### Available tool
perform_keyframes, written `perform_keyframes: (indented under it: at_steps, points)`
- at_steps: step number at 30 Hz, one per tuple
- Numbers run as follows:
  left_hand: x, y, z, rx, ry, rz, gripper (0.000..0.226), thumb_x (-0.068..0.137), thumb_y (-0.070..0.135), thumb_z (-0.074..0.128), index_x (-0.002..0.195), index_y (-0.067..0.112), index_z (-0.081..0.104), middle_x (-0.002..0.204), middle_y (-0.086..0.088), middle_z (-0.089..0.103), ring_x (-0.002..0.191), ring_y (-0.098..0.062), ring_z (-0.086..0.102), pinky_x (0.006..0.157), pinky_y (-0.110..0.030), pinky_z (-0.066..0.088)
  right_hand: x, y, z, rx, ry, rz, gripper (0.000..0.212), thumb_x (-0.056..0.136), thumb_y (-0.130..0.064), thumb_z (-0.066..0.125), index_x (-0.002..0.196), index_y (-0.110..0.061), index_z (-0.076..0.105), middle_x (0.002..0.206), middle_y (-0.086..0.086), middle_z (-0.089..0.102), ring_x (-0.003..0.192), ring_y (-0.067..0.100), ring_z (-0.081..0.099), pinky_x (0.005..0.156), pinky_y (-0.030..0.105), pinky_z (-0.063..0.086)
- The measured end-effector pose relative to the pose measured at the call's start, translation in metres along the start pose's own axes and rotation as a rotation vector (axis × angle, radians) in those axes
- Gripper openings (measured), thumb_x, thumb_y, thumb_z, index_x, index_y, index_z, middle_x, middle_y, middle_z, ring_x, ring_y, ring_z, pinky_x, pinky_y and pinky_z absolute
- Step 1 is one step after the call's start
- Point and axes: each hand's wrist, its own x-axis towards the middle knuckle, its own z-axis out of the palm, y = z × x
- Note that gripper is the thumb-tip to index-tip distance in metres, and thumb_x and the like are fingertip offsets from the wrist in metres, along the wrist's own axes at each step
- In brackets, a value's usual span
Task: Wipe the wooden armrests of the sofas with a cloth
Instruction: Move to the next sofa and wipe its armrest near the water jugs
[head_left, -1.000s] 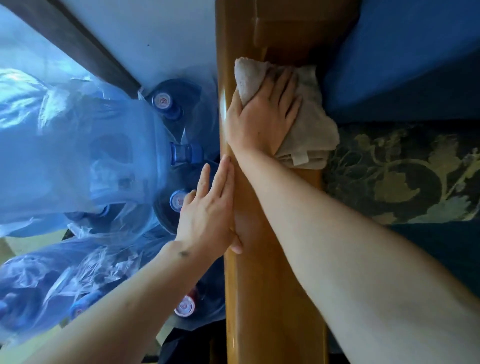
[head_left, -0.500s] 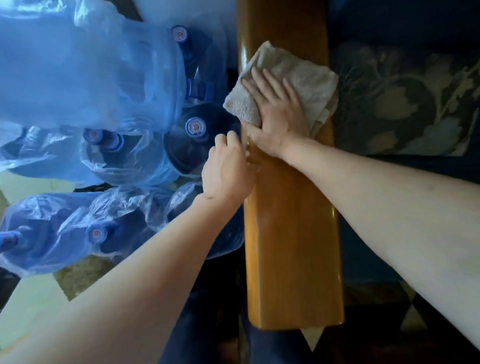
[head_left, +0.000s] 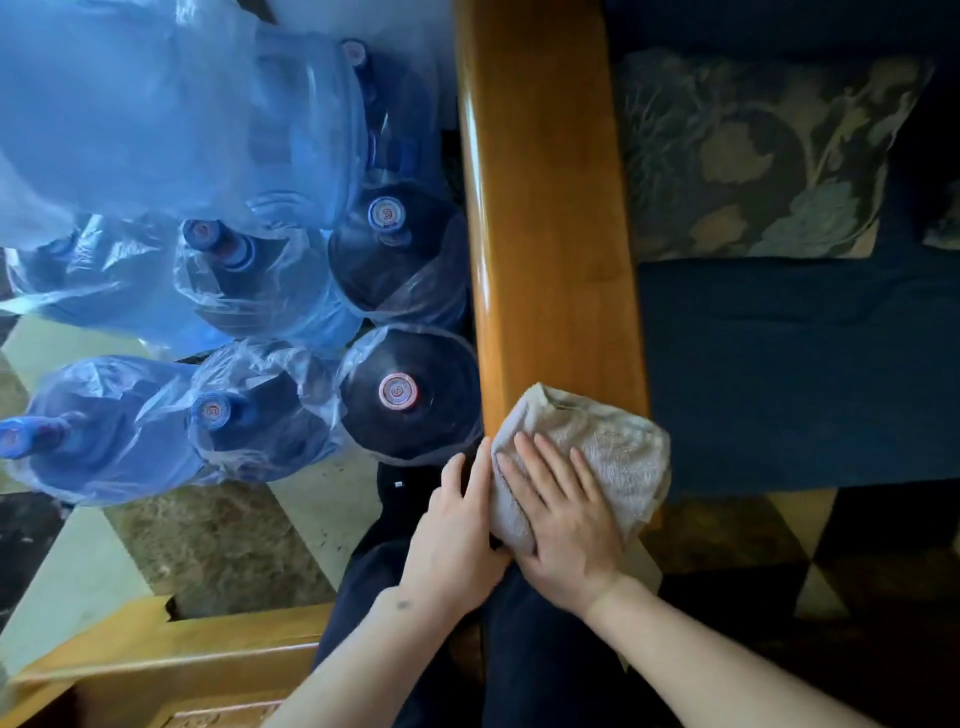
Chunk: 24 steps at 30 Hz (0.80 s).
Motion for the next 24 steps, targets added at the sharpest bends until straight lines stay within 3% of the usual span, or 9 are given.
perform_keyframes:
  at_steps: [3, 5, 8, 10, 13, 16, 18, 20, 24]
  points:
    - [0.007, -0.001, -0.007, -0.004, 0.038, 0.009, 0.099, 0.073, 0.024, 0.054, 0.160, 0.036, 0.008, 0.165, -0.007, 0.016, 0.142, -0.033, 0.037, 0.113, -0.042, 0.040, 0.005, 0.009, 0.001, 0.008, -0.009, -0.055, 0.084, 0.091, -0.052, 0.060, 0.165, -0.023, 0.032, 0.176, 0.000, 0.017, 0.163, 0.021, 0.015, 0.132, 0.045, 0.008]
    - [0.019, 0.002, -0.025, -0.117, 0.057, 0.005, 0.086, 0.069, 0.028, 0.042, 0.154, 0.039, 0.036, 0.166, -0.007, 0.023, 0.146, -0.030, 0.032, 0.119, -0.040, 0.032, 0.013, 0.024, -0.001, 0.033, -0.021, -0.157, 0.085, 0.090, -0.053, 0.063, 0.164, -0.024, 0.034, 0.176, 0.000, 0.019, 0.162, 0.020, 0.016, 0.132, 0.046, 0.012]
    - [0.061, 0.001, -0.066, -0.261, 0.153, -0.041, 0.061, 0.072, 0.001, 0.048, 0.121, 0.026, 0.075, 0.150, -0.006, 0.049, 0.139, -0.022, 0.045, 0.115, -0.034, 0.036, 0.045, 0.060, -0.015, 0.094, -0.059, -0.377, 0.078, 0.088, -0.052, 0.066, 0.158, -0.026, 0.046, 0.172, -0.001, 0.032, 0.160, 0.019, 0.024, 0.131, 0.044, 0.014]
    - [0.098, 0.007, -0.092, -0.228, 0.228, -0.069, 0.049, 0.083, -0.001, 0.058, 0.122, 0.025, 0.072, 0.135, 0.000, 0.059, 0.122, -0.018, 0.058, 0.099, -0.023, 0.042, 0.075, 0.082, -0.026, 0.154, -0.102, -0.488, 0.069, 0.093, -0.052, 0.064, 0.155, -0.025, 0.052, 0.168, -0.002, 0.040, 0.158, 0.017, 0.030, 0.131, 0.042, 0.017]
    - [0.163, 0.030, -0.132, -0.263, 0.322, -0.075, 0.036, 0.094, 0.025, 0.067, 0.130, 0.025, 0.064, 0.122, 0.003, 0.062, 0.100, -0.013, 0.065, 0.087, -0.027, 0.048, 0.134, 0.109, -0.035, 0.197, -0.113, -0.547, 0.067, 0.096, -0.053, 0.062, 0.155, -0.024, 0.052, 0.166, -0.001, 0.042, 0.158, 0.018, 0.030, 0.131, 0.044, 0.018]
    - [0.233, 0.060, -0.182, -0.584, 0.362, -0.211, 0.013, 0.096, 0.020, 0.058, 0.095, 0.021, 0.070, 0.083, 0.004, 0.071, 0.076, -0.021, 0.070, 0.071, -0.034, 0.058, 0.200, 0.135, -0.047, 0.149, -0.129, -0.611, 0.072, 0.094, -0.057, 0.060, 0.156, -0.023, 0.050, 0.166, 0.002, 0.042, 0.157, 0.022, 0.033, 0.131, 0.044, 0.014]
    - [0.274, 0.077, -0.218, -0.772, 0.382, -0.294, 0.024, 0.092, 0.011, 0.052, 0.077, 0.022, 0.068, 0.061, 0.003, 0.063, 0.055, -0.021, 0.061, 0.056, -0.030, 0.050, 0.243, 0.154, -0.057, 0.102, -0.157, -0.662, 0.075, 0.093, -0.059, 0.056, 0.158, -0.022, 0.047, 0.166, 0.004, 0.042, 0.155, 0.024, 0.033, 0.131, 0.044, 0.011]
    - [0.303, 0.087, -0.245, -0.741, 0.387, -0.256, 0.028, 0.087, 0.005, 0.049, 0.079, 0.022, 0.069, 0.065, -0.002, 0.065, 0.057, -0.025, 0.061, 0.057, -0.034, 0.050, 0.287, 0.172, -0.066, 0.086, -0.145, -0.655, 0.077, 0.092, -0.059, 0.055, 0.158, -0.021, 0.046, 0.166, 0.006, 0.042, 0.155, 0.026, 0.032, 0.130, 0.046, 0.013]
    - [0.335, 0.098, -0.283, -0.686, 0.393, -0.226, 0.046, 0.076, -0.002, 0.044, 0.101, 0.023, 0.074, 0.087, -0.009, 0.076, 0.084, -0.040, 0.074, 0.067, -0.043, 0.059, 0.371, 0.199, -0.082, 0.081, -0.079, -0.571, 0.076, 0.092, -0.055, 0.056, 0.159, -0.021, 0.043, 0.167, 0.006, 0.040, 0.156, 0.028, 0.032, 0.128, 0.049, 0.018]
